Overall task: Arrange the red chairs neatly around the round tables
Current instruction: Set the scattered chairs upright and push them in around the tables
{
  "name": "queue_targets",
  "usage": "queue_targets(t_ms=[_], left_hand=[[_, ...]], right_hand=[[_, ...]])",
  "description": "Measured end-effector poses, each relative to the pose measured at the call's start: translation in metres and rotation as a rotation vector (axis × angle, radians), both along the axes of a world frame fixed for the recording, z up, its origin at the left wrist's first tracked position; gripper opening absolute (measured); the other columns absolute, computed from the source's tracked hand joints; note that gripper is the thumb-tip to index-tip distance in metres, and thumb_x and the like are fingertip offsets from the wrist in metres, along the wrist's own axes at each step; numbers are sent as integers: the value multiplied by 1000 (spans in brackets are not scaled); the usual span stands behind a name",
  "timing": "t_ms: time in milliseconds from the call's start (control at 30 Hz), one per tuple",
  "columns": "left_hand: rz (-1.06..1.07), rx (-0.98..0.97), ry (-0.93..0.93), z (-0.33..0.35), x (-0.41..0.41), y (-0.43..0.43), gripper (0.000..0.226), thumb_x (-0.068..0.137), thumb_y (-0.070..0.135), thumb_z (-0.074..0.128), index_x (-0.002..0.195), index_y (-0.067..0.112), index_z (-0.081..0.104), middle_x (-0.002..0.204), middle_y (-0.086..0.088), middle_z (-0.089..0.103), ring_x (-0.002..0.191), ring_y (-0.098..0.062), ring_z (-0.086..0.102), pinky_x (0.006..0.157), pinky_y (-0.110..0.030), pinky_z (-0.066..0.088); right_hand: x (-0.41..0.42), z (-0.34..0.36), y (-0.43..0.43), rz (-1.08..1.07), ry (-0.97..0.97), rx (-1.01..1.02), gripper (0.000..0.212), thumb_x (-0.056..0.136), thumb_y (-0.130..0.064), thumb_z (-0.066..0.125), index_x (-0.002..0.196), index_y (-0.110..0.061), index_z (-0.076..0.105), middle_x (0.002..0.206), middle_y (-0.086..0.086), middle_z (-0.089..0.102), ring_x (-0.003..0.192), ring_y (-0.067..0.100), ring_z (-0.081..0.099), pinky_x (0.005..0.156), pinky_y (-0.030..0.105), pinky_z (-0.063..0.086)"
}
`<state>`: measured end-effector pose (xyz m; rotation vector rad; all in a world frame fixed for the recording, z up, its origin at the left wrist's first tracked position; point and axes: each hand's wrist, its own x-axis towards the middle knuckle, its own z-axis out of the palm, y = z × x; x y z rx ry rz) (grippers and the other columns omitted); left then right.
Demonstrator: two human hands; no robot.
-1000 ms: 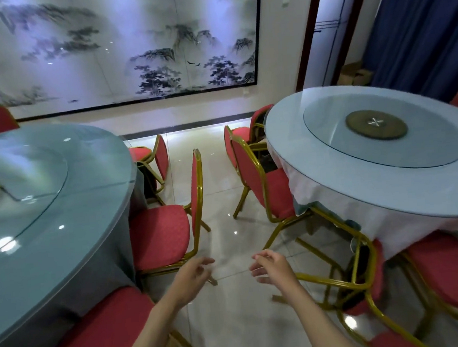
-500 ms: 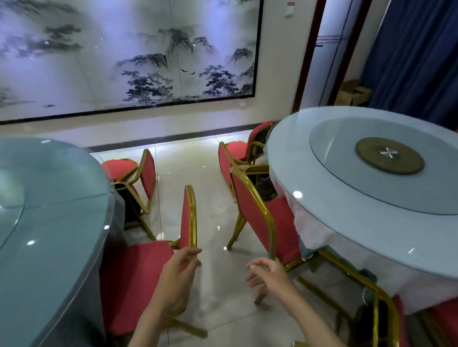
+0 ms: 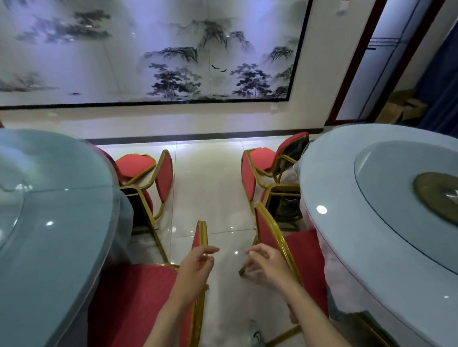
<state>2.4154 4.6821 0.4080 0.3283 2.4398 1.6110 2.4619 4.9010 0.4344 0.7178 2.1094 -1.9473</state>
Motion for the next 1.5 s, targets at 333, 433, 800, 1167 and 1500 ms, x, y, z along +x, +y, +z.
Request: queue_targets(t_ms=[333,433,800,1167,1500], left_hand=[[-83,-128,-53,17,-155,94,21,103,23,58,117,36,68,118,22,66,105,6,61,91,-18,52],[-12,-86,-81,18,-187,112,22,103,19,57,114,35,68,115,20,68,104,4,63,92,-28,55],[68,-42,-170,23,-282,170,21,104,16,56,108,29,71,105,14,73,98,-10,70,87,-38,60],[-248,-23,-141,30,-437,295,26,104,9,54,109,27,71,104,12,74,95,-10,71,80,-26,59],[-529,-17,-96,39,-530,369,27,105,11,52,113,29,70,104,17,73,99,-10,70,89,-38,59]], right_hand=[[-140,-17,114,129,31,96,14,104,-15,57,105,-16,71,90,9,77,84,28,74,64,28,55],[-171,-8,138,148,41,120,13,104,-18,57,106,-18,70,91,5,78,80,17,74,62,24,54],[-267,0,183,121,76,49,14,103,-17,57,106,-17,71,90,7,76,82,21,72,72,32,57],[-334,-15,260,-208,-28,107,14,103,-24,58,104,-30,70,90,-6,76,82,12,72,74,28,56],[-347,-7,284,-526,-53,105,18,104,-19,57,104,-27,72,94,-2,77,88,19,73,84,39,60]])
